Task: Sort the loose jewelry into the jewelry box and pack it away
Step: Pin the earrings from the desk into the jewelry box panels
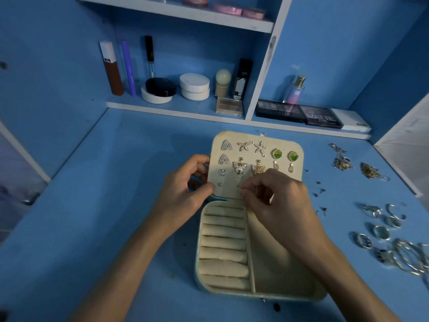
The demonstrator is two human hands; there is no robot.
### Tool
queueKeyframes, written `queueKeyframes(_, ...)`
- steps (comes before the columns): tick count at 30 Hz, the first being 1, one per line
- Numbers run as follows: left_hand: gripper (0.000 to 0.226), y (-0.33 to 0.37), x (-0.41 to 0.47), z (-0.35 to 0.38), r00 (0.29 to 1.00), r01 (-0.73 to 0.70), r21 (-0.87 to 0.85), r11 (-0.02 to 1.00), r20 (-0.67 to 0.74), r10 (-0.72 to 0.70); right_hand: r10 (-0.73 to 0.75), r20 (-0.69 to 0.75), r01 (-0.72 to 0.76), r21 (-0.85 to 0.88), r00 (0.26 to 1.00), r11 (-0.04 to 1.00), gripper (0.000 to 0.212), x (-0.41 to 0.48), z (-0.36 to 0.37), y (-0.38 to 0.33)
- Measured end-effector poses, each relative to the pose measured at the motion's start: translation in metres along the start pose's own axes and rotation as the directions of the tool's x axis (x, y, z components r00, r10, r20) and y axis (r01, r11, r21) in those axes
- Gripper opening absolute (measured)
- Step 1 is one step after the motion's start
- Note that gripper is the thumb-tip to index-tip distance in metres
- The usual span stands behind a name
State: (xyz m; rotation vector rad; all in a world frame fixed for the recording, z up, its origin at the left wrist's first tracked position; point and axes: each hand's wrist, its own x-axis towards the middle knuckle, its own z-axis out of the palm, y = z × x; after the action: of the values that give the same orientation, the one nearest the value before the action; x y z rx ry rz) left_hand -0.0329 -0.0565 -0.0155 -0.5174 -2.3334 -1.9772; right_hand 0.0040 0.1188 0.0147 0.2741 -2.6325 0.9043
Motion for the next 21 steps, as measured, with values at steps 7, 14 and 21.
queueKeyframes(7,0.027,0.0005,-0.0006,0.0,1.0,-0.002,-0.001,1.0,0.006,0.002,0.015,0.003,-0.015,0.031,1.0,0.999,0.013,-0.0005,0.0008,0.0004)
queueKeyframes(14,0.027,0.0014,-0.0005,-0.0001,1.0,-0.005,0.002,1.0,0.008,0.005,0.011,0.023,-0.012,0.037,1.0,0.999,0.011,-0.0001,-0.0007,0.0018)
queueKeyframes(21,0.027,0.0006,-0.0006,-0.0004,1.0,0.004,0.012,1.0,-0.004,-0.004,0.02,0.004,-0.02,0.02,1.0,1.0,0.011,0.0022,0.0026,-0.0015)
